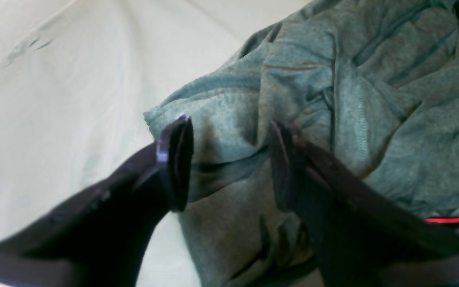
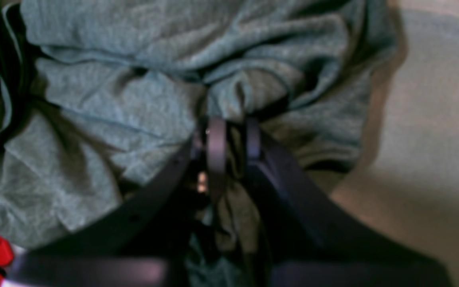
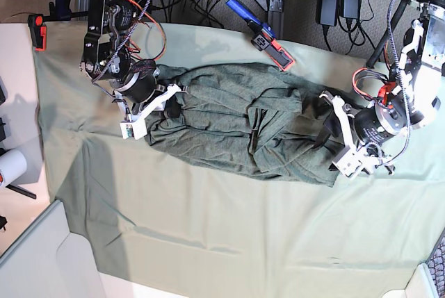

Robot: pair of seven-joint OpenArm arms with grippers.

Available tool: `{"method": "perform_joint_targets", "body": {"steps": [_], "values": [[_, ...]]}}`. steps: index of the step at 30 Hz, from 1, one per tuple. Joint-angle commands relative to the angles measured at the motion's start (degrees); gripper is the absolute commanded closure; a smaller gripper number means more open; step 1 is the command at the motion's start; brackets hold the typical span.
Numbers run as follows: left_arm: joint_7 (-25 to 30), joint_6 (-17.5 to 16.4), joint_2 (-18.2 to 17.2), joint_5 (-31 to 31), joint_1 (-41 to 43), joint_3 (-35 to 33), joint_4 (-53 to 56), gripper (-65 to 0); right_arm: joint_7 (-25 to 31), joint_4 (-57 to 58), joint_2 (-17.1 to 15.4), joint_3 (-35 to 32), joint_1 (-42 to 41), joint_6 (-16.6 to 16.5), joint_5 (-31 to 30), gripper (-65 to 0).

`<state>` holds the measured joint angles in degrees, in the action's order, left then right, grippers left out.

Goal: Fold the T-shirt properly
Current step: 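Release the left gripper and push the right gripper's end onto the fold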

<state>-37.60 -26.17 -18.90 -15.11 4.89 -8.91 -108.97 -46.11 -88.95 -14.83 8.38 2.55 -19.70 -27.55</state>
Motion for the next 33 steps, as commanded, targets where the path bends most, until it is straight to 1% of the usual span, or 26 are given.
{"method": "perform_joint_targets", "body": {"steps": [1, 5, 8, 12, 16, 19, 21, 24, 29, 31, 33], "values": [[1.4, -0.2, -0.3, -0.5, -0.9, 1.2, -0.8, -33.5, -0.8, -0.9, -0.2, 1.0, -0.3, -0.2, 0.6, 0.0], [1.4, -0.2, -0.6, -0.5, -0.9, 5.4, -0.8, -33.5, -0.8, -3.4, -0.2, 5.9, -0.3, -0.2, 0.5, 0.0], [1.4, -0.3, -2.1, -0.5, -0.8, 7.8, -0.8, -33.5, -0.8, -5.7, -0.3, 9.1, -0.3, -0.2, -0.2, 0.0], [1.5, -0.3, -4.0, 0.5, 0.7, 8.3, 0.0, -33.5, -1.4, -8.4, -0.5, 11.4, -0.3, -0.2, -1.1, 0.0], [2.8, -0.4, -4.0, 1.2, 1.2, 8.3, 7.1, -33.5, -1.9, -12.9, -0.4, 11.6, -0.3, -0.3, -2.6, 0.0], [4.7, -0.7, -4.0, 1.5, 1.1, 8.3, 13.6, -33.5, -2.3, -17.4, 1.0, 11.6, -0.3, -0.3, -3.4, 0.0], [4.9, -2.0, -4.0, 1.9, 1.1, 8.3, 16.3, -33.5, -2.3, -20.1, 3.0, 10.9, -0.3, -0.5, -4.1, 0.0], [4.8, -3.1, -4.0, 1.6, 1.2, 8.3, 17.9, -33.5, -2.5, -22.9, 6.7, 7.1, -1.0, -1.2, -4.4, 0.0], [4.5, -3.2, -4.0, -0.7, 1.2, 8.3, 17.9, -33.5, -2.4, -23.2, 12.7, -4.2, -2.5, -1.2, -2.7, 0.0], [4.4, -3.2, -4.0, -1.1, 1.1, 8.3, 17.9, -33.5, -2.1, -23.2, 14.5, -9.5, -2.8, -1.1, -0.6, 0.0], [4.4, -3.2, -4.0, -1.6, 1.2, 8.3, 17.9, -33.5, -2.1, -22.8, 15.8, -14.8, -3.4, -1.1, 3.5, 0.0]]}}
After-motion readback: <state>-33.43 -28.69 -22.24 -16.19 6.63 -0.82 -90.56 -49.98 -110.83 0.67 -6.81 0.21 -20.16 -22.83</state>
